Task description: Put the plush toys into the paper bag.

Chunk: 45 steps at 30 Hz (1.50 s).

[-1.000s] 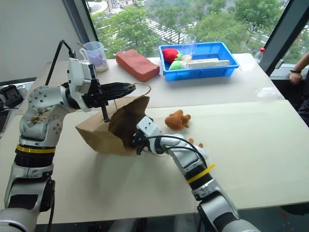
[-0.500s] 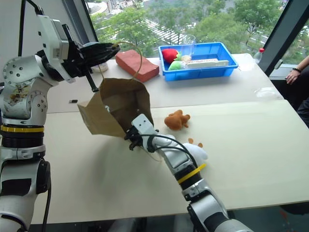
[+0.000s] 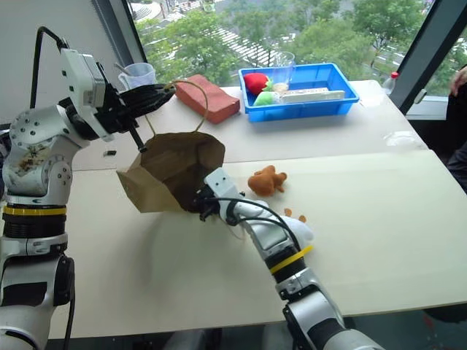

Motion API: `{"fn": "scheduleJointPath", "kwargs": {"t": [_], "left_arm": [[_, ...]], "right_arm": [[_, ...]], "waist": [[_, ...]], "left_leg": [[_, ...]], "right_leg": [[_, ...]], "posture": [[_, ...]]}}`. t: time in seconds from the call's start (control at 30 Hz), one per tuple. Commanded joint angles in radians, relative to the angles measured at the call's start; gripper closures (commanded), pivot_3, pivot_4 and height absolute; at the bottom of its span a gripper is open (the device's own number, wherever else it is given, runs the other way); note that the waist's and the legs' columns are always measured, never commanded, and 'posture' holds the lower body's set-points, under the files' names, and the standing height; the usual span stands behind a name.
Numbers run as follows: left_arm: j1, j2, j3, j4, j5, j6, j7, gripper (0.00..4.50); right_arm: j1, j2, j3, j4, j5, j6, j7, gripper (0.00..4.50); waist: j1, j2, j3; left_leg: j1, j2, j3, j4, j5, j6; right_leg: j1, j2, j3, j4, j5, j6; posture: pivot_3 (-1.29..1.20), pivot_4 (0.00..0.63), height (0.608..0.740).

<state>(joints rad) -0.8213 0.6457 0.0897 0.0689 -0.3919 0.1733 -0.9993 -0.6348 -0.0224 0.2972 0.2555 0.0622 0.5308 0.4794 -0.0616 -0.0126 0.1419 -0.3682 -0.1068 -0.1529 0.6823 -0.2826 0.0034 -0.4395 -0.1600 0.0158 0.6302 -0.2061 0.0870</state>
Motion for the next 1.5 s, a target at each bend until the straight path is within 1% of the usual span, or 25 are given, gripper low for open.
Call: {"fn": "scheduleJointPath", "kwargs": {"t": [0.03,0.17,0.27,0.3,0.33,0.37,0.4,0.47,0.6,0.63,0.7,0.73,0.77,0.8,0.87,0.93,1.0,1.1,1.23,1.33,1.47,1.5], "left_arm": [[0.007,0.009,-0.012,-0.053,-0.003,-0.013,-0.024,4.5],[0.029,0.003,-0.031,-0.059,-0.002,-0.023,-0.051,4.5],[0.035,-0.006,-0.045,-0.057,0.0,-0.031,-0.064,4.5],[0.037,-0.009,-0.047,-0.056,0.0,-0.032,-0.066,4.5],[0.038,-0.01,-0.051,-0.056,0.001,-0.035,-0.07,4.5],[0.04,-0.012,-0.053,-0.055,0.003,-0.038,-0.073,4.5],[0.041,-0.013,-0.055,-0.053,0.003,-0.04,-0.075,4.5],[0.047,-0.015,-0.057,-0.052,0.003,-0.045,-0.078,4.5],[0.064,-0.02,-0.06,-0.06,0.001,-0.05,-0.083,4.5],[0.066,-0.023,-0.06,-0.064,-0.001,-0.049,-0.083,4.5],[0.067,-0.029,-0.061,-0.068,-0.006,-0.047,-0.083,4.5],[0.067,-0.031,-0.061,-0.069,-0.009,-0.047,-0.085,4.5],[0.067,-0.033,-0.062,-0.071,-0.011,-0.047,-0.088,4.5],[0.066,-0.035,-0.062,-0.071,-0.012,-0.047,-0.091,4.5],[0.066,-0.037,-0.064,-0.071,-0.013,-0.048,-0.097,4.5],[0.06,-0.04,-0.066,-0.073,-0.018,-0.047,-0.107,4.5],[0.056,-0.043,-0.067,-0.073,-0.018,-0.046,-0.112,4.5],[0.056,-0.042,-0.072,-0.091,-0.027,-0.031,-0.128,4.5],[0.069,-0.028,-0.077,-0.137,-0.05,0.012,-0.155,4.5],[0.071,-0.025,-0.077,-0.152,-0.063,0.036,-0.163,4.5],[0.07,-0.026,-0.072,-0.15,-0.062,0.046,-0.161,4.5],[0.071,-0.026,-0.071,-0.15,-0.061,0.047,-0.16,4.5]], "right_arm": [[-0.005,0.006,-0.029,-0.121,0.055,-0.009,0.049,4.47],[-0.009,-0.023,-0.072,-0.248,0.11,0.02,0.088,4.47],[-0.007,-0.065,-0.129,-0.367,0.189,0.081,0.122,3.6],[-0.005,-0.08,-0.141,-0.402,0.21,0.101,0.132,3.21],[-0.003,-0.101,-0.159,-0.444,0.237,0.13,0.141,2.92],[-0.001,-0.128,-0.187,-0.494,0.275,0.169,0.151,2.5],[0.0,-0.154,-0.213,-0.538,0.311,0.206,0.16,2.21],[0.009,-0.212,-0.268,-0.623,0.383,0.275,0.175,1.51],[0.054,-0.364,-0.389,-0.766,0.536,0.43,0.203,0.14],[0.074,-0.404,-0.413,-0.784,0.556,0.46,0.204,0.03],[0.129,-0.494,-0.446,-0.803,0.565,0.492,0.211,0.03],[0.173,-0.556,-0.447,-0.806,0.55,0.489,0.229,0.03],[0.234,-0.629,-0.438,-0.803,0.511,0.454,0.255,0.03],[0.274,-0.68,-0.429,-0.798,0.487,0.424,0.272,0.03],[0.351,-0.761,-0.424,-0.775,0.443,0.368,0.294,0.03],[0.466,-0.843,-0.408,-0.709,0.381,0.308,0.327,0.03],[0.516,-0.87,-0.395,-0.685,0.371,0.274,0.353,0.03],[0.54,-0.856,-0.376,-0.684,0.389,0.289,0.352,0.03],[0.556,-0.852,-0.371,-0.694,0.398,0.315,0.34,0.03],[0.55,-0.85,-0.379,-0.69,0.406,0.319,0.335,0.86],[0.531,-0.843,-0.401,-0.696,0.437,0.326,0.34,2.19],[0.523,-0.844,-0.41,-0.702,0.455,0.333,0.346,2.58]], "waist": [[-0.003,0.0,0.0],[-0.007,0.0,0.0],[-0.006,0.0,0.0],[-0.004,0.0,0.0],[-0.002,0.0,0.0],[-0.002,0.0,0.0],[-0.001,0.0,0.0],[0.002,0.0,0.0],[0.016,0.0,0.0],[0.018,0.0,0.0],[0.021,0.0,0.0],[0.023,-0.001,0.0],[0.028,-0.001,0.0],[0.034,-0.001,0.0],[0.044,-0.001,0.001],[0.048,-0.001,0.001],[0.048,-0.002,0.001],[0.043,-0.002,0.001],[0.049,-0.002,0.001],[0.052,-0.002,0.001],[0.054,-0.002,0.001],[0.054,-0.002,0.001]], "left_leg": [[0.0,0.0,0.0,0.0,0.0,0.0],[0.0,0.0,0.0,-0.001,0.0,0.0],[0.0,0.0,0.0,-0.001,0.0,0.0],[0.0,0.0,0.0,-0.001,0.0,0.0],[-0.001,0.0,0.0,-0.001,0.0,0.0],[-0.001,0.0,0.0,-0.001,0.0,0.0],[-0.001,0.0,0.0,-0.001,0.0,0.0],[-0.001,0.0,0.0,-0.002,0.0,0.0],[-0.001,0.0,0.0,-0.002,-0.001,0.001],[-0.001,0.0,0.001,-0.002,-0.001,0.001],[-0.001,0.0,0.001,-0.002,-0.001,0.001],[-0.001,0.0,0.002,-0.002,-0.001,0.002],[-0.001,0.0,0.002,-0.001,-0.001,0.002],[-0.001,-0.001,0.003,-0.001,-0.002,0.003],[-0.001,-0.001,0.005,0.0,-0.002,0.004],[-0.001,-0.001,0.009,0.001,-0.002,0.004],[-0.001,-0.001,0.015,0.002,-0.003,0.004],[0.001,0.001,0.019,0.002,-0.003,0.005],[0.001,0.001,0.019,0.004,-0.003,0.006],[0.001,0.001,0.019,0.004,-0.003,0.006],[0.001,0.001,0.018,0.004,-0.004,0.006],[0.001,0.001,0.018,0.004,-0.004,0.006]], "right_leg": [[0.0,0.0,0.0,0.0,0.0,0.0],[-0.001,0.0,0.0,0.0,0.0,0.0],[-0.001,0.0,0.0,0.0,0.0,0.0],[-0.001,0.0,0.0,0.0,0.0,0.0],[-0.001,0.0,0.0,0.0,0.0,0.0],[-0.001,0.0,0.0,-0.001,0.0,0.0],[-0.001,0.0,0.0,-0.001,0.0,0.0],[-0.001,0.0,-0.001,-0.001,0.0,0.0],[-0.001,0.0,-0.001,-0.002,0.0,0.0],[0.0,0.0,-0.001,-0.002,0.0,0.0],[0.0,0.0,-0.001,-0.003,0.0,0.0],[0.0,0.0,-0.001,-0.003,0.0,0.0],[0.0,0.0,-0.001,-0.003,0.0,0.0],[0.001,-0.001,-0.001,-0.004,0.0,0.0],[0.001,-0.001,-0.001,-0.005,0.0,0.0],[0.001,-0.002,0.0,-0.005,0.0,0.0],[0.002,-0.002,0.0,-0.005,0.0,0.0],[0.002,-0.002,0.001,-0.006,0.0,0.0],[0.002,-0.002,0.002,-0.007,0.0,-0.001],[0.003,-0.002,0.001,-0.007,0.0,-0.001],[0.003,-0.002,0.001,-0.007,0.001,-0.001],[0.003,-0.002,0.001,-0.007,0.001,-0.001]], "posture": [[0.0,0.15,0.74],[0.0,0.15,0.74],[0.0,0.15,0.74],[0.0,0.15,0.74],[0.0,0.15,0.74],[0.0,0.15,0.74],[0.0,0.15,0.74],[0.0,0.15,0.74],[0.0,0.15,0.74],[0.0,0.15,0.74],[0.0,0.15,0.74],[0.0,0.15,0.74],[0.0,0.15,0.74],[0.0,0.15,0.74],[0.0,0.15,0.74],[0.0,0.15,0.74],[0.0,0.15,0.74],[0.0,0.15,0.74],[0.0,0.15,0.74],[0.0,0.15,0.74],[0.0,0.15,0.74],[0.0,0.15,0.74]]}}
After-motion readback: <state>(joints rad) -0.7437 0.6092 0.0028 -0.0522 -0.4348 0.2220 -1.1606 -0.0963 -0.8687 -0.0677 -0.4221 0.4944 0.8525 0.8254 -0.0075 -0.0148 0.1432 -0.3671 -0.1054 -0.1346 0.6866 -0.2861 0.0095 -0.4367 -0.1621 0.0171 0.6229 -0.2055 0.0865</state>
